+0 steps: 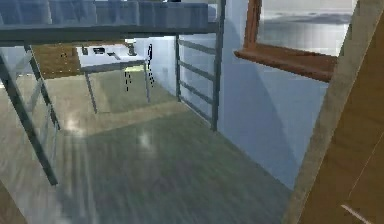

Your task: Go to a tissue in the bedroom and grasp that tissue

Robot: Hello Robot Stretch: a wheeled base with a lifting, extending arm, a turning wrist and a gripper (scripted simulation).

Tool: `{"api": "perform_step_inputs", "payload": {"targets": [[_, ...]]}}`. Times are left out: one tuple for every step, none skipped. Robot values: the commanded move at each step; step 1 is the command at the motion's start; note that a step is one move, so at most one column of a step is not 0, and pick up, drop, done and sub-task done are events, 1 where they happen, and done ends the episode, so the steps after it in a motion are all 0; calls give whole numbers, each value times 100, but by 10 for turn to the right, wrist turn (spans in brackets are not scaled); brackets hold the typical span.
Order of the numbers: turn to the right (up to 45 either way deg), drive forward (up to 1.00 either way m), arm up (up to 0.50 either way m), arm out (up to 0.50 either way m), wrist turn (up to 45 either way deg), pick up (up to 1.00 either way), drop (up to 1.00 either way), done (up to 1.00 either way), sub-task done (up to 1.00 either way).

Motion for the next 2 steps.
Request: {"api": "perform_step_inputs", "payload": {"targets": [[0,30,0,0,0,0,0,0,0],[-240,0,0,0,0,0,0,0,0]]}}
